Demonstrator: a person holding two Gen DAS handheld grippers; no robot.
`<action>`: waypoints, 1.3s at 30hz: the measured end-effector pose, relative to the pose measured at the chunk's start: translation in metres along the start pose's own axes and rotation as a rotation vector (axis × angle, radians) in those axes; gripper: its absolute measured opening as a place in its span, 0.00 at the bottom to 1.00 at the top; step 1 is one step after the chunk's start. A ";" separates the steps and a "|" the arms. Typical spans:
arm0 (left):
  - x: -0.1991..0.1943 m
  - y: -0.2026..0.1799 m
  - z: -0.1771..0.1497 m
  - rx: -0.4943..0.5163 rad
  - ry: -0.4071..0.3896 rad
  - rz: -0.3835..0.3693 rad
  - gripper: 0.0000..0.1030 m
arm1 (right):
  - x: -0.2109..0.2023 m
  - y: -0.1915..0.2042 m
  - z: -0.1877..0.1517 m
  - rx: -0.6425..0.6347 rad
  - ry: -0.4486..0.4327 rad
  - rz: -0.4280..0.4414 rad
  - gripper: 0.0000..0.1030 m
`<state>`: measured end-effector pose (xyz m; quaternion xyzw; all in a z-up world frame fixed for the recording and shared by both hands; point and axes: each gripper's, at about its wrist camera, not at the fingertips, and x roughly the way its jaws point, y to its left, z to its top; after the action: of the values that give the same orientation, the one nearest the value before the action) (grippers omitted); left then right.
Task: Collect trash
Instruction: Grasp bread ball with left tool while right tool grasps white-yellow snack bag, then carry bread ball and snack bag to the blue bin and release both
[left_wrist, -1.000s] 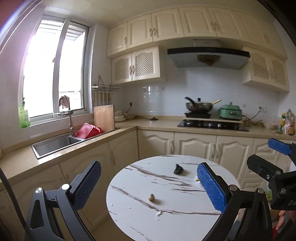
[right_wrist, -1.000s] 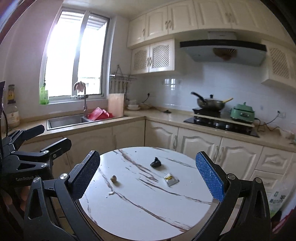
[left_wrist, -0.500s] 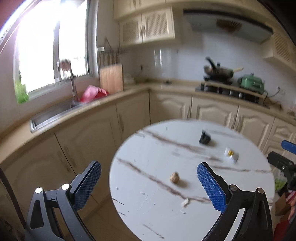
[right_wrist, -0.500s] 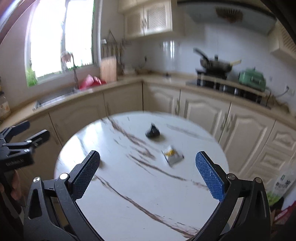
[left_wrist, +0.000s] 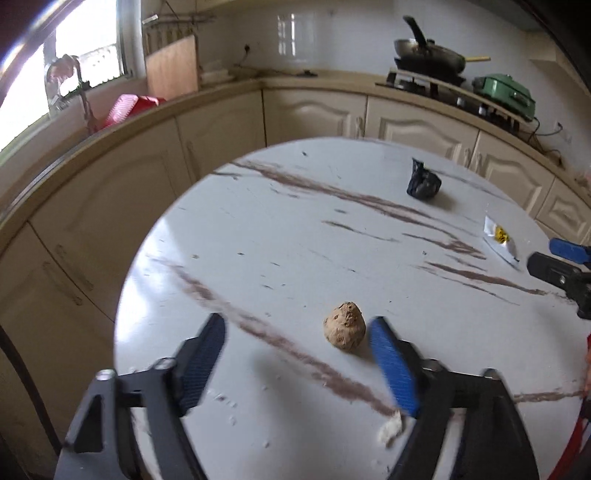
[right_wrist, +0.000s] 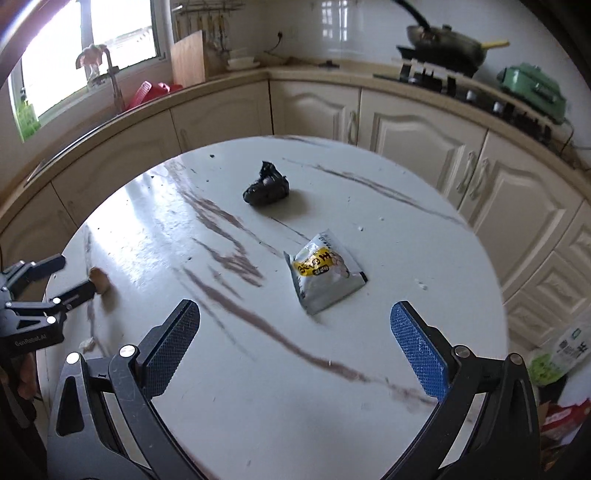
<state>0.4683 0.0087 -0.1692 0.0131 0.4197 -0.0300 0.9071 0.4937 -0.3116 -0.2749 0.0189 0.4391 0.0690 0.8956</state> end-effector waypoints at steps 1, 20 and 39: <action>0.008 0.000 0.004 -0.003 0.008 -0.014 0.59 | 0.007 -0.003 0.001 0.002 0.009 -0.002 1.00; 0.054 0.026 0.085 -0.015 -0.045 -0.107 0.20 | 0.055 -0.007 0.022 -0.052 0.107 -0.043 0.74; -0.046 -0.011 0.044 0.069 -0.155 -0.169 0.20 | -0.087 -0.004 -0.039 0.035 -0.098 0.233 0.16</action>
<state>0.4716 -0.0024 -0.1057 0.0066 0.3465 -0.1219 0.9301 0.4106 -0.3284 -0.2305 0.0887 0.3906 0.1640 0.9015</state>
